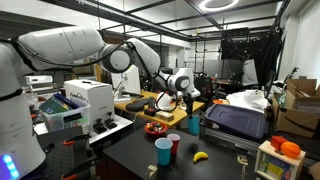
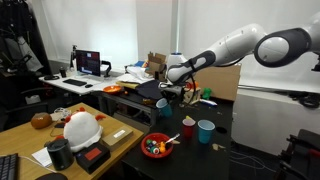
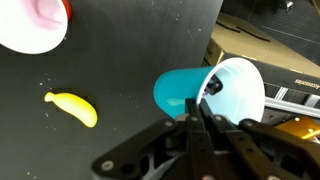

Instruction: Put some of the things in the bowl into the blue cup at the back of the line of cups

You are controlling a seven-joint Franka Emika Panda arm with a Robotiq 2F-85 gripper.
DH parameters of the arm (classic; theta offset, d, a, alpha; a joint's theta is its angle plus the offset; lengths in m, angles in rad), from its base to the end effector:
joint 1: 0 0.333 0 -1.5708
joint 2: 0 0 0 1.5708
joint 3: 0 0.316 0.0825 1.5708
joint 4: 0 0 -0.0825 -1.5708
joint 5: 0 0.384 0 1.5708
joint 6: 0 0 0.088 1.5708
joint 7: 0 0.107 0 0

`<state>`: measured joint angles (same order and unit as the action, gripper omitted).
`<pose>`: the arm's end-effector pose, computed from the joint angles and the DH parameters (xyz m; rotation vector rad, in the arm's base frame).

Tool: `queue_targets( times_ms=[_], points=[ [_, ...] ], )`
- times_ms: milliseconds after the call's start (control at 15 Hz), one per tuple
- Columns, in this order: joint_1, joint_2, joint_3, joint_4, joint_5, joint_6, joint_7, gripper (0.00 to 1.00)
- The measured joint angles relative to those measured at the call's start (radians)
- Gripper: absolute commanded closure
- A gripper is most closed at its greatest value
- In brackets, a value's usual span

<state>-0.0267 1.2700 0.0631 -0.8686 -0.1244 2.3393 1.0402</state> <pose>0.8022 0.0042 0.1244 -2.7019 1.4357 -0.2999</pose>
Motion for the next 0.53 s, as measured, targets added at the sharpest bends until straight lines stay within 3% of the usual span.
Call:
queue_targets(
  times_ms=[400, 533],
  points=[
    [-0.125, -0.114, 0.08, -0.232, 0.05, 0.128, -0.01, 0.99],
    [-0.148, -0.154, 0.089, -0.314, 0.168, 0.175, -0.093, 0.99]
  ],
)
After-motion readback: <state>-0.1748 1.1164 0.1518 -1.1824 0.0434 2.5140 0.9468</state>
